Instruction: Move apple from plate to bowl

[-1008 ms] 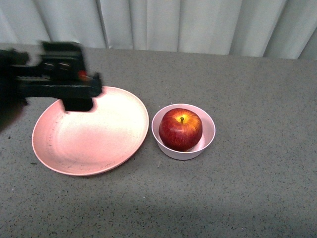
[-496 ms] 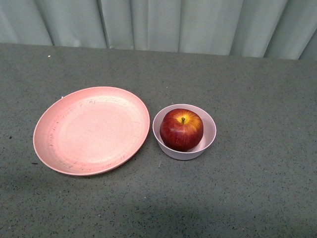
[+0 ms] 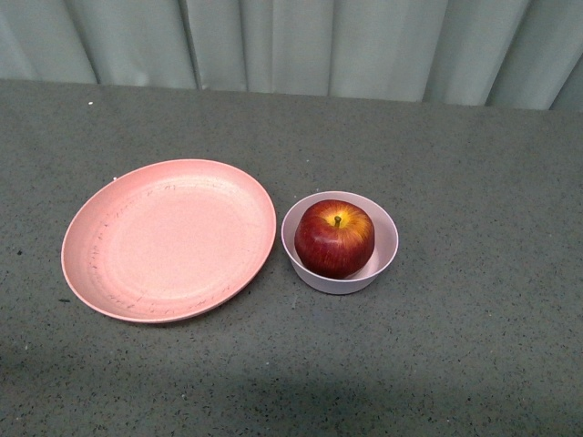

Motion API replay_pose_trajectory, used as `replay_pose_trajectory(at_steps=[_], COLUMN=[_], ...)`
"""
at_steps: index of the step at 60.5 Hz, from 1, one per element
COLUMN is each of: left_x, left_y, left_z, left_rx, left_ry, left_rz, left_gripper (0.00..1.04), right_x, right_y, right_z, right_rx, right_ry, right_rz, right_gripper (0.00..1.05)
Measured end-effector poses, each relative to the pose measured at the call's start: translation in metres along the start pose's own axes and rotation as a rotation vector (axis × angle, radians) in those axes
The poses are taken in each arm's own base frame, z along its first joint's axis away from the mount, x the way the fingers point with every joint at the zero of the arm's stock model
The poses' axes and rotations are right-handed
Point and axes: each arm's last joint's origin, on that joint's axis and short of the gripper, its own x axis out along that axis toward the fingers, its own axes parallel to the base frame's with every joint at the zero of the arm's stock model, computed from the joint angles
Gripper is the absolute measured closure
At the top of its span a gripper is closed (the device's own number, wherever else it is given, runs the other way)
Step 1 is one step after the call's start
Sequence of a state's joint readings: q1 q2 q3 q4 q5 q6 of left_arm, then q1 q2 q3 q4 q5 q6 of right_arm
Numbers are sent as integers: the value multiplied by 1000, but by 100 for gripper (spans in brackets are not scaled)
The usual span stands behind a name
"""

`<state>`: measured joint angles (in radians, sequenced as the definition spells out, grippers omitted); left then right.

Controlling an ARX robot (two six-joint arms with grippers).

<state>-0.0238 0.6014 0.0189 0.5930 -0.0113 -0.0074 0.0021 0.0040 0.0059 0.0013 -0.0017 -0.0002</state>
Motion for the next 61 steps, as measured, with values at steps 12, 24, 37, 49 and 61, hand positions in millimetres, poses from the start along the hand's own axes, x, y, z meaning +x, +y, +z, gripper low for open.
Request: replay_pose_trajectory(at_steps=[12, 24, 37, 49, 61], left_x=[-9, -15, -21, -25, -28], left_y=[2, 2, 2, 2, 2], left_z=[3, 4, 4, 4, 4], left_rx=[0, 0, 0, 0, 0], left_ry=[-7, -10, -12, -13, -12], left_rz=[9, 11, 10, 11, 11], left_gripper=[101, 101, 101, 101, 101], right_x=[0, 0, 0, 0, 0], right_y=[0, 0, 0, 0, 0], right_z=[0, 0, 0, 0, 0], right_rx=[0, 0, 0, 0, 0], right_ry=[0, 0, 0, 0, 0], right_rz=[0, 0, 0, 0, 0], right_gripper=[9, 9, 9, 9, 9])
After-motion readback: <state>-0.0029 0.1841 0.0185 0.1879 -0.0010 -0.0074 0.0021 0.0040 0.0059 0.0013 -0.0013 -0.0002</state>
